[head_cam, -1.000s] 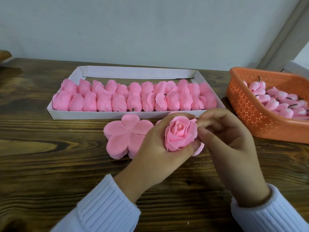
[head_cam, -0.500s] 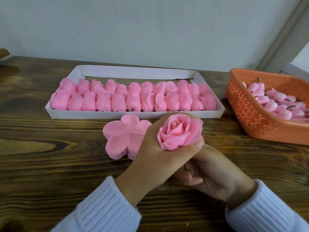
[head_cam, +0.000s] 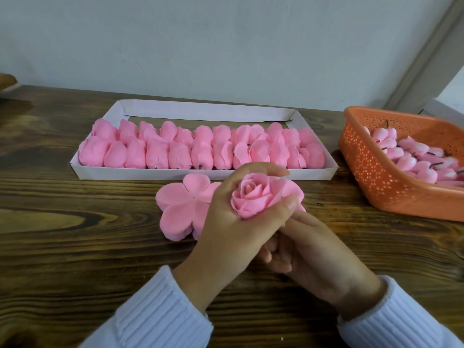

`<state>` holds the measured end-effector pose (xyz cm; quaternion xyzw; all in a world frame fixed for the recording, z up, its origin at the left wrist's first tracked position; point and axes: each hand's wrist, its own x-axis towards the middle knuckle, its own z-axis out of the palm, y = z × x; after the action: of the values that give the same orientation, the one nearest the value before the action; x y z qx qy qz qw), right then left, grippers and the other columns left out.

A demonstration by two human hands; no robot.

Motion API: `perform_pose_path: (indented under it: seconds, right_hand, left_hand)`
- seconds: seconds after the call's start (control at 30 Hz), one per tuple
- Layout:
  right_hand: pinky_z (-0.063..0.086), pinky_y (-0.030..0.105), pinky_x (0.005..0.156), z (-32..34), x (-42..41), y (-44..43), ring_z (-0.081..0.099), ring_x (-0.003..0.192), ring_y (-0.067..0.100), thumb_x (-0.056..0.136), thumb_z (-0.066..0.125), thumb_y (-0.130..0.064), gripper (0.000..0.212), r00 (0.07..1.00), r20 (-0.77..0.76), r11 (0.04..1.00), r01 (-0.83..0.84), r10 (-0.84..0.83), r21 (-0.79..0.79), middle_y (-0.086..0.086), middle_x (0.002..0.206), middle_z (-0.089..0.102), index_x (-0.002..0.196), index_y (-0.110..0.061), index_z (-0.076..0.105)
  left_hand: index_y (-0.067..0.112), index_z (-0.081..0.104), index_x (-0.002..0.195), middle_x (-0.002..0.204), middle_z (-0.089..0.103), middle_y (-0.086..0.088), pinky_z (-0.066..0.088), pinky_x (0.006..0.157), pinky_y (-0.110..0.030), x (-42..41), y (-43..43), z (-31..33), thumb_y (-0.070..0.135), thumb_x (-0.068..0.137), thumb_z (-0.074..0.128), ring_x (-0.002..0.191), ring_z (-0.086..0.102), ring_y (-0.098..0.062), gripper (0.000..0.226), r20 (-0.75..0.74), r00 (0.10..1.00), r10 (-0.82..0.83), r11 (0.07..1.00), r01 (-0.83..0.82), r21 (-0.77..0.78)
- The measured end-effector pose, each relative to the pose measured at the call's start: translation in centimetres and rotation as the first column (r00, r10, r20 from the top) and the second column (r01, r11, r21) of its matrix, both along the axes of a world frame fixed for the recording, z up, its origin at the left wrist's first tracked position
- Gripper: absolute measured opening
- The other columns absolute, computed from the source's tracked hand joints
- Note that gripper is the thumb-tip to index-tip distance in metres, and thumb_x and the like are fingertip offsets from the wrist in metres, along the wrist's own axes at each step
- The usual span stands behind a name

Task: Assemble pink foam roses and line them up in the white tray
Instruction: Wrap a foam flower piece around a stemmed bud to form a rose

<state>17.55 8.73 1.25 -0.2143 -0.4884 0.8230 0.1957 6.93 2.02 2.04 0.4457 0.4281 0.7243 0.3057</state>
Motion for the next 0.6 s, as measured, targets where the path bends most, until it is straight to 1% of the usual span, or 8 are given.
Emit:
perform_pose_path:
  seconds: [0.07, 0.17, 0.23, 0.27, 0.33, 0.4, 0.5, 0.6]
  right_hand:
    - [0.032, 0.018, 0.037, -0.2, 0.2, 0.1, 0.052, 0.047, 0.014, 0.085, 0.06, -0.015, 0.014, 0.987, -0.028, 0.972, 0.16, -0.158, 0.175, 0.012, 0.061, 0.056, 0.092, -0.003, 0.059]
    - [0.039, 0.026, 0.048, 0.2, 0.9, 0.6, 0.051, 0.059, 0.013, 0.082, 0.057, -0.01, 0.015, 0.913, -0.233, 0.782, 0.408, -0.335, 0.472, 0.006, 0.082, 0.06, 0.092, -0.019, 0.061]
    - [0.043, 0.029, 0.056, 0.9, 1.6, 0.8, 0.051, 0.072, 0.012, 0.083, 0.053, -0.011, 0.022, 0.892, -0.367, 0.59, 0.449, -0.263, 0.67, 0.005, 0.094, 0.057, 0.094, -0.026, 0.063]
    - [0.044, 0.027, 0.063, 1.2, 1.8, 0.9, 0.052, 0.08, 0.012, 0.085, 0.051, -0.012, 0.022, 0.903, -0.368, 0.48, 0.429, -0.221, 0.765, 0.003, 0.102, 0.057, 0.096, -0.026, 0.063]
    - [0.045, 0.024, 0.076, 1.6, 2.1, 1.1, 0.056, 0.098, 0.013, 0.089, 0.049, -0.015, 0.019, 0.934, -0.301, 0.327, 0.35, -0.192, 0.878, -0.005, 0.115, 0.056, 0.095, -0.025, 0.064]
    - [0.046, 0.03, 0.081, 1.7, 2.0, 1.3, 0.056, 0.108, 0.018, 0.088, 0.052, -0.018, 0.016, 0.952, -0.243, 0.309, 0.292, -0.189, 0.905, -0.007, 0.119, 0.056, 0.092, -0.026, 0.065]
    - [0.046, 0.033, 0.082, 1.6, 1.9, 1.5, 0.055, 0.109, 0.015, 0.085, 0.057, -0.018, 0.012, 0.965, -0.203, 0.259, 0.241, -0.168, 0.935, -0.001, 0.123, 0.054, 0.092, -0.024, 0.063]
    - [0.046, 0.04, 0.091, 1.6, 2.1, 1.7, 0.052, 0.117, 0.02, 0.081, 0.06, -0.019, 0.011, 0.973, -0.172, 0.231, 0.204, -0.152, 0.951, 0.004, 0.126, 0.052, 0.092, -0.017, 0.062]
  left_hand:
    - [0.022, 0.064, 0.092, 0.072, 0.065, 0.007, 0.052, 0.047, -0.024, 0.0, 0.1, -0.1, 0.019, 0.071, 0.077, 0.055, 0.059, -0.017, 0.025, -0.049, 0.998, 0.034, 0.999, -0.032, 0.029]
    - [0.024, 0.061, 0.098, 0.085, 0.067, 0.013, 0.054, 0.063, -0.019, 0.0, 0.2, -0.5, 0.02, 0.066, 0.083, 0.074, 0.066, -0.005, 0.039, -0.146, 0.986, 0.082, 0.997, -0.079, 0.024]
    - [0.027, 0.06, 0.103, 0.09, 0.068, 0.009, 0.058, 0.072, -0.033, -0.1, 0.4, -0.9, 0.031, 0.059, 0.084, 0.082, 0.068, -0.013, 0.049, -0.145, 0.988, 0.054, 0.997, -0.061, -0.042]
    - [0.026, 0.06, 0.106, 0.092, 0.068, 0.003, 0.057, 0.076, -0.04, -0.2, 0.4, -1.0, 0.033, 0.058, 0.084, 0.086, 0.068, -0.019, 0.054, -0.133, 0.991, 0.025, 0.998, -0.033, -0.059]
    - [0.024, 0.057, 0.111, 0.096, 0.066, 0.002, 0.055, 0.079, -0.042, -0.4, 0.6, -1.3, 0.037, 0.055, 0.088, 0.092, 0.066, -0.021, 0.065, -0.126, 0.991, -0.045, 0.997, 0.037, -0.064]
    - [0.025, 0.054, 0.116, 0.093, 0.064, 0.009, 0.052, 0.075, -0.031, -0.6, 0.6, -1.2, 0.043, 0.056, 0.086, 0.088, 0.064, -0.014, 0.071, -0.104, 0.986, -0.133, 0.99, 0.128, -0.061]
    - [0.019, 0.049, 0.12, 0.09, 0.064, 0.017, 0.05, 0.071, -0.018, -0.5, 0.6, -1.1, 0.037, 0.06, 0.082, 0.08, 0.063, -0.004, 0.071, -0.071, 0.978, -0.194, 0.981, 0.192, -0.034]
    - [0.023, 0.051, 0.12, 0.092, 0.062, 0.016, 0.048, 0.074, -0.025, -0.5, 0.7, -1.2, 0.047, 0.057, 0.083, 0.085, 0.061, -0.008, 0.074, -0.078, 0.984, -0.157, 0.987, 0.153, -0.055]
